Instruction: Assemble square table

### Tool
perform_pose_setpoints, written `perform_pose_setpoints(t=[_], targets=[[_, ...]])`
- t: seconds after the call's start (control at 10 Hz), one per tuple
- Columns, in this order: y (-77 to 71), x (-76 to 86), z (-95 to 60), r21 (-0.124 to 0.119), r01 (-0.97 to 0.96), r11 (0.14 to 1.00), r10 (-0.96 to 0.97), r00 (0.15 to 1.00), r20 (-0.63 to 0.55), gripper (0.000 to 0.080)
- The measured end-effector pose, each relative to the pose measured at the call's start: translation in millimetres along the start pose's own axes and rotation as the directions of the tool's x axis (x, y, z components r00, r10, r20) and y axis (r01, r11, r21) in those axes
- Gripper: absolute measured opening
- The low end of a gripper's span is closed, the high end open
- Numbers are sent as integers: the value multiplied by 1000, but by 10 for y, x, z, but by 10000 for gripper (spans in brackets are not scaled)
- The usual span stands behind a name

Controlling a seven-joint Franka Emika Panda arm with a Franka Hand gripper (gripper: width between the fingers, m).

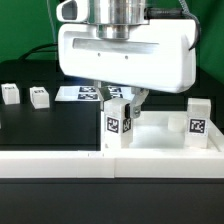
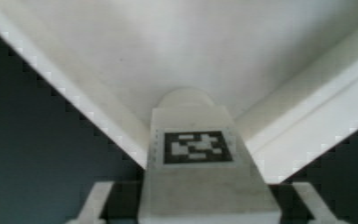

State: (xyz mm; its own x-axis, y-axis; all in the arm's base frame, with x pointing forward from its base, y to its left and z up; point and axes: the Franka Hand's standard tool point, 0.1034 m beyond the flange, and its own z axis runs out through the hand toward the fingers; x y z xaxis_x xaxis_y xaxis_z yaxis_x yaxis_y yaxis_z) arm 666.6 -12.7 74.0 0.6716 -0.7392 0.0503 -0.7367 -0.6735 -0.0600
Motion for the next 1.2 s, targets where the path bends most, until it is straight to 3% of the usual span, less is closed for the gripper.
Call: perform_pose_setpoints(t=[0.1,0.2,0.3,0.5,0.6,0.7,1.2], targets=[[-23,-7,2,-6,-209,978,209,978,-1,287],[-30,3,-1,-18,-323,946,323,946,11,287],[-36,5,-11,-16,-441,897,441,896,44,287],[-11,55,-62,-36,-639,769,638,761,120,288],[1,63,-24,-52,-765,642,764,631,135,288],[-2,63,-22,-66,-830,553,830,542,132,288],[-60,5,-4,-88,-907,412,909,403,101,290]])
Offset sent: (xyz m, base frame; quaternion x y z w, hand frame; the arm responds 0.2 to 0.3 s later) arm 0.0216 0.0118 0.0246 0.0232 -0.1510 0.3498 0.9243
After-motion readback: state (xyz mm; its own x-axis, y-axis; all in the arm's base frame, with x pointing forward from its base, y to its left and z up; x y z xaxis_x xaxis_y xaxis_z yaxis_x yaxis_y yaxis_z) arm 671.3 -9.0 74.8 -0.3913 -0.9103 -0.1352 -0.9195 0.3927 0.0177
